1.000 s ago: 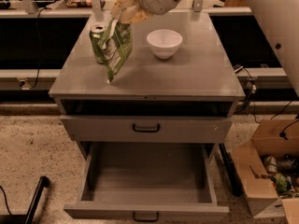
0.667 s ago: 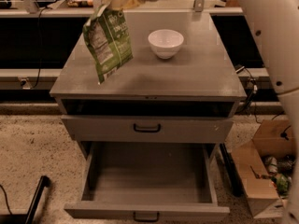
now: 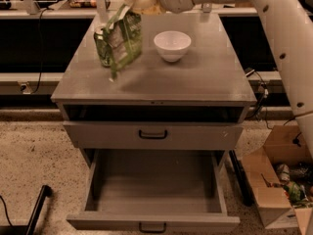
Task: Pick green jalapeno chip bag from middle drawer and place on counter
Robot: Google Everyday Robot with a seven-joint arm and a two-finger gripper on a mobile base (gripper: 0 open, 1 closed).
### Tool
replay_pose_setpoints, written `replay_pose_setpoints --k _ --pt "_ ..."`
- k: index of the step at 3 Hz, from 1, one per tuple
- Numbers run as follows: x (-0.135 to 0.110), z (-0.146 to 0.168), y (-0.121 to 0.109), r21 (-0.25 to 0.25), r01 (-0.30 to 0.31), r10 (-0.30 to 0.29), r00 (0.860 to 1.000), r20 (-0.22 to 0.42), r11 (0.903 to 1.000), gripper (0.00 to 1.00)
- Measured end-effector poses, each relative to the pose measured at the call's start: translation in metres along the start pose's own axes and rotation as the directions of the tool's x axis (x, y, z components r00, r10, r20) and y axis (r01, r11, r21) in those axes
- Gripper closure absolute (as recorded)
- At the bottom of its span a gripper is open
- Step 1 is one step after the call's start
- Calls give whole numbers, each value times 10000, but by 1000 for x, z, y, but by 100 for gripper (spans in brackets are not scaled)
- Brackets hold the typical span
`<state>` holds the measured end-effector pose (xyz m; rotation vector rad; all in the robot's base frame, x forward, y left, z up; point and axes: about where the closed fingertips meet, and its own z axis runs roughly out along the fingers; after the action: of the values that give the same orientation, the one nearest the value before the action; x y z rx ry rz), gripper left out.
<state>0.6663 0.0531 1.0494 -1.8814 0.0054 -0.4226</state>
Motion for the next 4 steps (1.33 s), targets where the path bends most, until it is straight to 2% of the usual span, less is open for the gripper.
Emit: replay_pose_setpoints --k 1,2,3,4 --pt "-4 -16 33 -294 -602 593 9978 -306 9978 100" --pt "-15 -31 79 -1019 -1579 1517 9862 -660 9822 100" --pt "-20 -48 111 -1245 -2183 2055 9726 -1084 9679 100" --pt "-26 -82 137 -1370 -2703 2467 9546 -1670 9530 100"
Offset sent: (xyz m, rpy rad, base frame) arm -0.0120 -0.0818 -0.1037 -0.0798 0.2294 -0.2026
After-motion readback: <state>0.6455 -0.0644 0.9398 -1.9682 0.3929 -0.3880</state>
